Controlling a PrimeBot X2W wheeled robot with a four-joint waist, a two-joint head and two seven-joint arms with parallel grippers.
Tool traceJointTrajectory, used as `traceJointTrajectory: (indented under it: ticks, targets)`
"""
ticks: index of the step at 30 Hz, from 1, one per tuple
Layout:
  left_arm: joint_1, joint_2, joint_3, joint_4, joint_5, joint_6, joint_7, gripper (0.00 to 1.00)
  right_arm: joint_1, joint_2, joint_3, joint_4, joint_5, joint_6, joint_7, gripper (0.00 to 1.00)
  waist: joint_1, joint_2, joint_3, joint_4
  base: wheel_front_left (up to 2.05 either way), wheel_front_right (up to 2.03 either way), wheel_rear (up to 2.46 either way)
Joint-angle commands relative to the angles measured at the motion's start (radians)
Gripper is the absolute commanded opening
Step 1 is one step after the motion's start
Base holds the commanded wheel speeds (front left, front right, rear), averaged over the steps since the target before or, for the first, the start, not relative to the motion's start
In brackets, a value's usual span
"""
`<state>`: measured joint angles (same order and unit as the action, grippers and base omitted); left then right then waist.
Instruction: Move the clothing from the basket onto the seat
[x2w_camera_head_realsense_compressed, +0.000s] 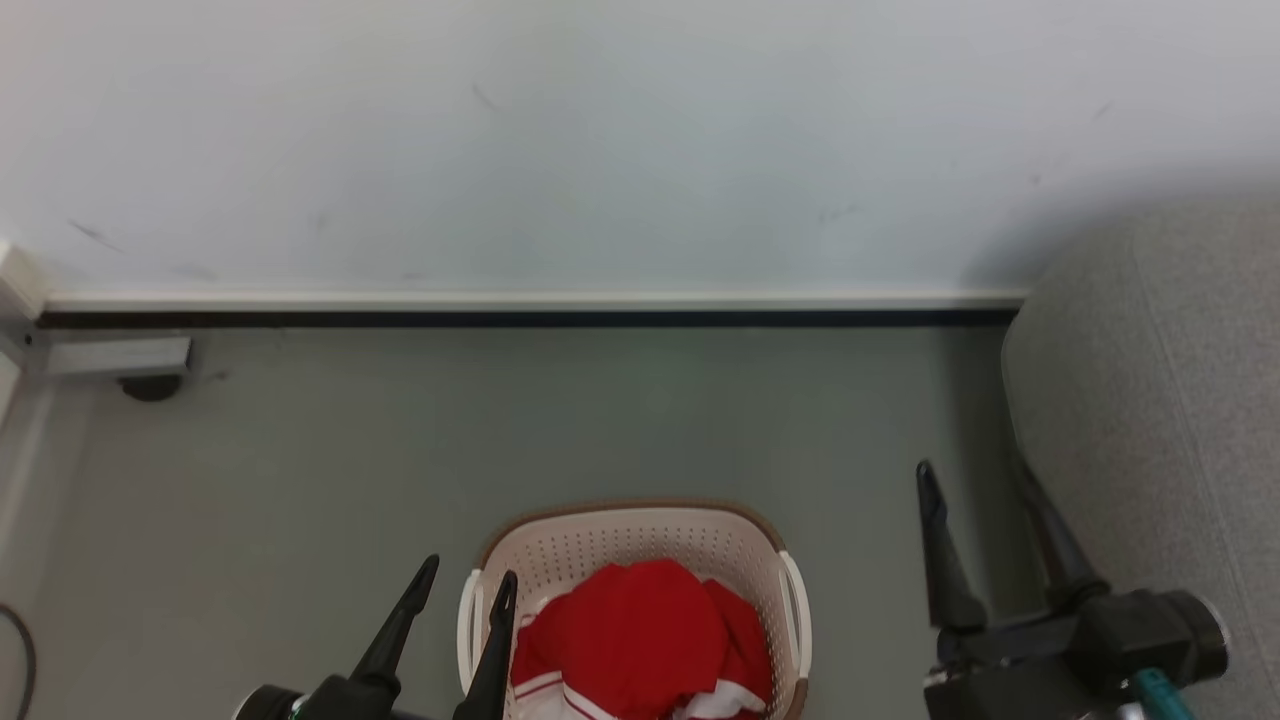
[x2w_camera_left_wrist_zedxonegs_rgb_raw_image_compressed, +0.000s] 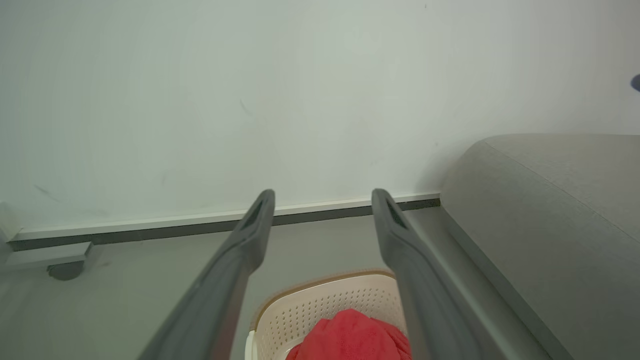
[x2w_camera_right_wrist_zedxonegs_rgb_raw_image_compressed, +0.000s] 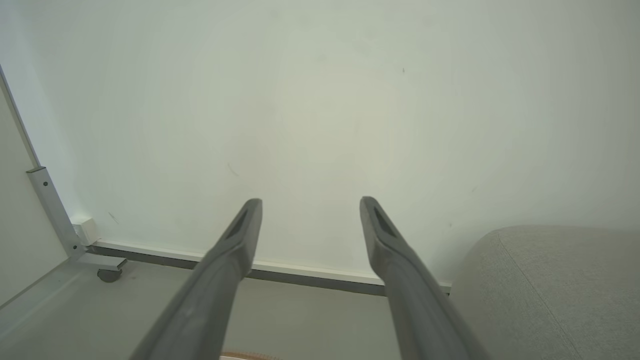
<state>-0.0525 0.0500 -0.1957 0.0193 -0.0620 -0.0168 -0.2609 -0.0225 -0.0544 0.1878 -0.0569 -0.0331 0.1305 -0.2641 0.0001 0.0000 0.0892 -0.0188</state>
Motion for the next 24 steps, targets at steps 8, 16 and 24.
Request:
traceJointTrajectory:
  ticks: [8,16,24]
  targets:
    - [-0.131,0.008,-0.020,0.112,0.035,-0.052,-0.005,1.00,-0.105,0.004,-0.054,-0.097,0.041,0.000,-0.002,1.00,-0.0001,0.0000,0.208,-0.059,0.00,0.00,0.00]
    - [-0.282,0.074,-0.064,0.252,0.058,-0.096,-0.004,1.00,-0.235,0.005,-0.039,-0.174,0.104,0.000,-0.002,1.00,-0.0001,0.0000,0.375,-0.128,0.00,0.00,0.00]
    - [-0.455,0.164,-0.141,0.378,0.076,-0.110,-0.004,1.00,-0.359,0.005,-0.006,-0.223,0.164,0.000,-0.002,1.00,-0.0001,0.0000,0.566,-0.207,0.00,0.00,0.00]
